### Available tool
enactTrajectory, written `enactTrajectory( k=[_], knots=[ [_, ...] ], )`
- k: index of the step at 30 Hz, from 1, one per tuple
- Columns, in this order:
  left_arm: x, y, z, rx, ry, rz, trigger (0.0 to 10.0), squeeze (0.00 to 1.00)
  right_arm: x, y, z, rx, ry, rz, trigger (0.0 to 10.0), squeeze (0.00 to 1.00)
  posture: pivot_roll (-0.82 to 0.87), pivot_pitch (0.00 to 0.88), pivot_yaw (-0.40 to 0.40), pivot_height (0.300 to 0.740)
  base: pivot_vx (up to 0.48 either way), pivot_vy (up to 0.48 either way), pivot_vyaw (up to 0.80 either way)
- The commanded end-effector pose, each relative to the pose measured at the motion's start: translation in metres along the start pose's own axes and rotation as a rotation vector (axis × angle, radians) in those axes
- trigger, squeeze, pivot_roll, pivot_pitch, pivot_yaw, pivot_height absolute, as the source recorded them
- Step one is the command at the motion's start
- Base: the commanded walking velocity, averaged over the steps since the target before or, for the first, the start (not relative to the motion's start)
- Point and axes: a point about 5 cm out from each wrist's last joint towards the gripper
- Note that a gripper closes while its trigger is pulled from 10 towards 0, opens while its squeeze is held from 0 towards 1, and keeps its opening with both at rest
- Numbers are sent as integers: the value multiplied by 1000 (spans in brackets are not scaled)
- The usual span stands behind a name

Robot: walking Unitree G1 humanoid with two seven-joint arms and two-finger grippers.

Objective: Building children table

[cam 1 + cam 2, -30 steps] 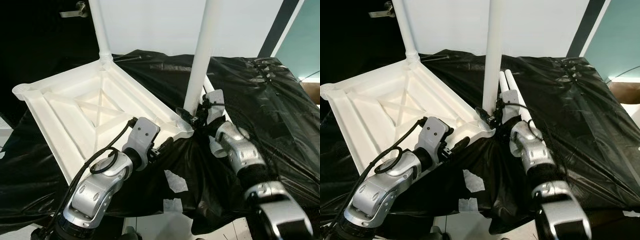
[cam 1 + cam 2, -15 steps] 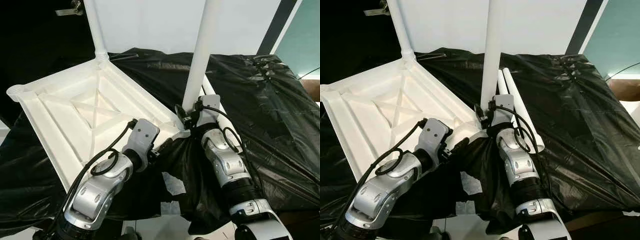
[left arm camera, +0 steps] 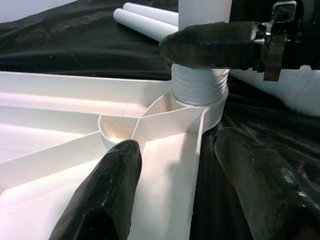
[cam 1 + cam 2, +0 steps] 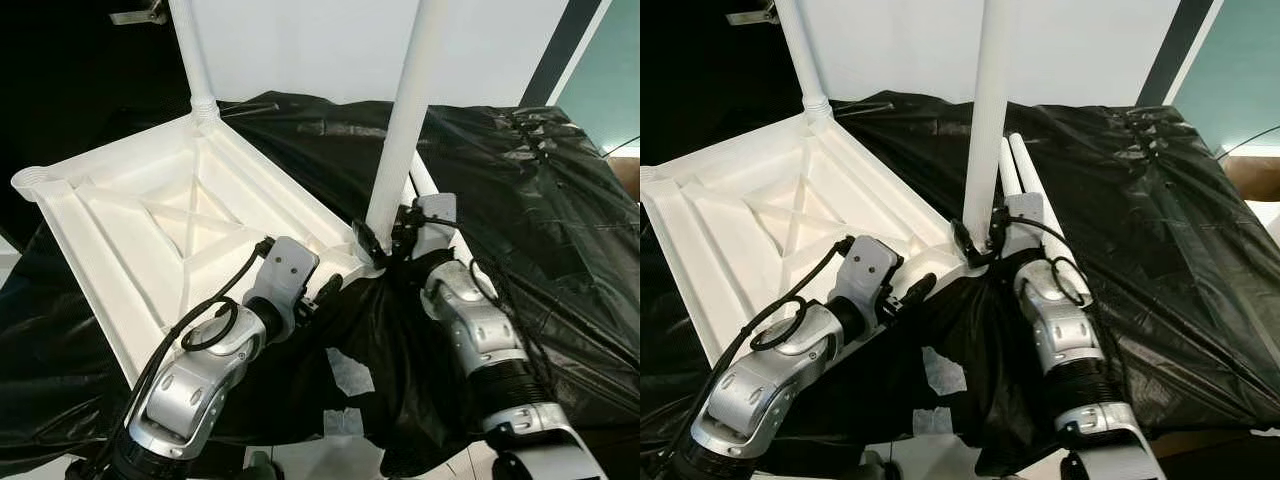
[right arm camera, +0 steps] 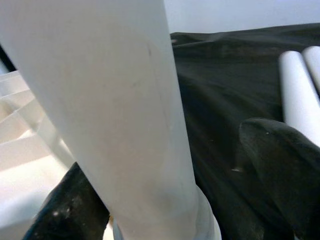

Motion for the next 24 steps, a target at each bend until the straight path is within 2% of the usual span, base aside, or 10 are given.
enactTrajectory(
  k=[1,3,4,11,14,19,20,21,22,24],
  knots=[
    [-1,0,-1,-12,-14,0,10000,0,2,3,-8,4,81,2,10000,275,112,54,-37,740,0,0,0],
    [-1,0,-1,-12,-14,0,10000,0,2,3,-8,4,81,2,10000,275,112,54,-37,740,0,0,0],
    [-1,0,-1,-11,-14,0,10000,0,2,4,-9,15,131,7,10000,0,112,54,-37,740,0,0,0],
    [-2,-1,-2,-12,-23,1,10000,0,-5,6,-10,62,303,53,10000,0,108,56,-30,740,0,0,0],
    [-4,1,-3,-11,-24,-8,10000,0,-16,6,-10,88,416,101,10000,0,105,59,-25,740,0,0,0],
    [-5,1,-3,-10,-24,-12,10000,0,-19,0,-12,104,459,151,10000,0,102,59,-22,740,0,0,0],
    [-6,1,-3,-10,-24,-14,10000,0,-20,-2,-14,104,453,157,1333,0,100,62,-19,740,0,0,0],
    [-6,2,-3,-9,-24,-15,10000,0,-20,-2,-15,102,447,159,1333,0,99,63,-19,740,0,0,0],
    [-7,2,-3,-7,-26,-18,10000,0,-19,-2,-17,97,445,157,0,0,94,67,-15,740,0,0,0],
    [-7,3,-4,-5,-28,-20,10000,0,-19,-2,-17,94,444,156,0,0,94,67,-15,740,0,0,0]
  ],
)
Point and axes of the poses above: a point about 5 cm out from each wrist's last joint towards the gripper, its own x axis pointing back from the gripper into the wrist, its own y axis along the axis of the wrist's last joint, z = x × y, and after that the axes turned 4 degrees about -x, right-handed
